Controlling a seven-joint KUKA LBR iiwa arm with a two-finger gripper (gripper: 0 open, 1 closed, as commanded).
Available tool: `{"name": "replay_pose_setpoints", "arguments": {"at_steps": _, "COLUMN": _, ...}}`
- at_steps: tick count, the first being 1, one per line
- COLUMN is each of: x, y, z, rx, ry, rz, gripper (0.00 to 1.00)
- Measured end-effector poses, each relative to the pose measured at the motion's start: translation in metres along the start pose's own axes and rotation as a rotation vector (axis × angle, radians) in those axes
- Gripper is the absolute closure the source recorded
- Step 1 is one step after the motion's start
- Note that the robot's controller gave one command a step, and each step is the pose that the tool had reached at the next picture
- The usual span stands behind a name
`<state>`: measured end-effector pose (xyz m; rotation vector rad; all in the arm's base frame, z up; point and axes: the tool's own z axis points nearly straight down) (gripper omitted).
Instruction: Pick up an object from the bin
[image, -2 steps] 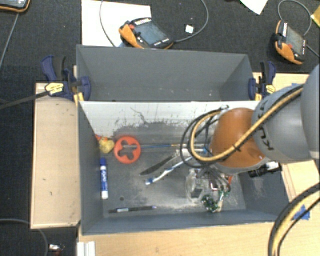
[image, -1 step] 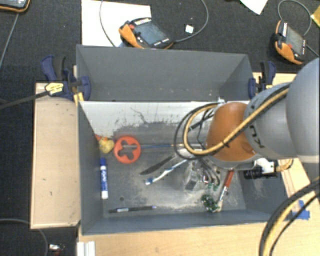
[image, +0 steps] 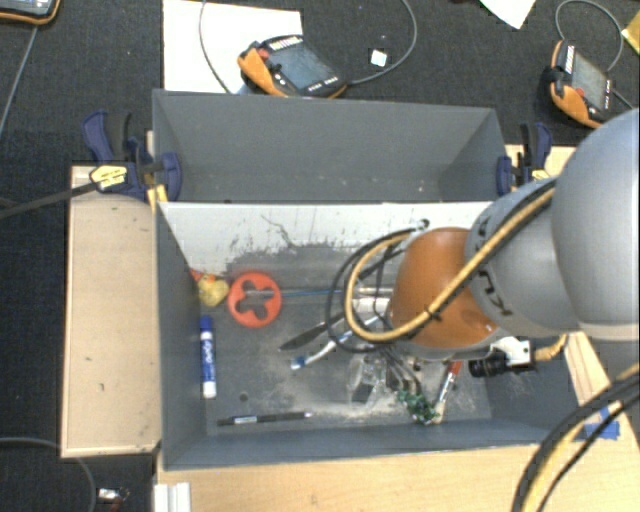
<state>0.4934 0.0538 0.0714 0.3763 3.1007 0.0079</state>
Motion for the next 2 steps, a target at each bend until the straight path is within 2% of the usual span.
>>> {"name": "replay_pose_setpoints", "arguments": {"at_steps": 1, "x": -0.0235, "y": -0.0284, "z": 0.0008, "rx": 0.003, "ry": -0.013, "rz": 0.047, "gripper": 0.0}}
{"name": "replay_pose_setpoints", "arguments": {"at_steps": 2, "x": -0.0236, "y": -0.0284, "z": 0.0007, "rx": 0.003, "ry": -0.013, "rz": 0.047, "gripper": 1.0}}
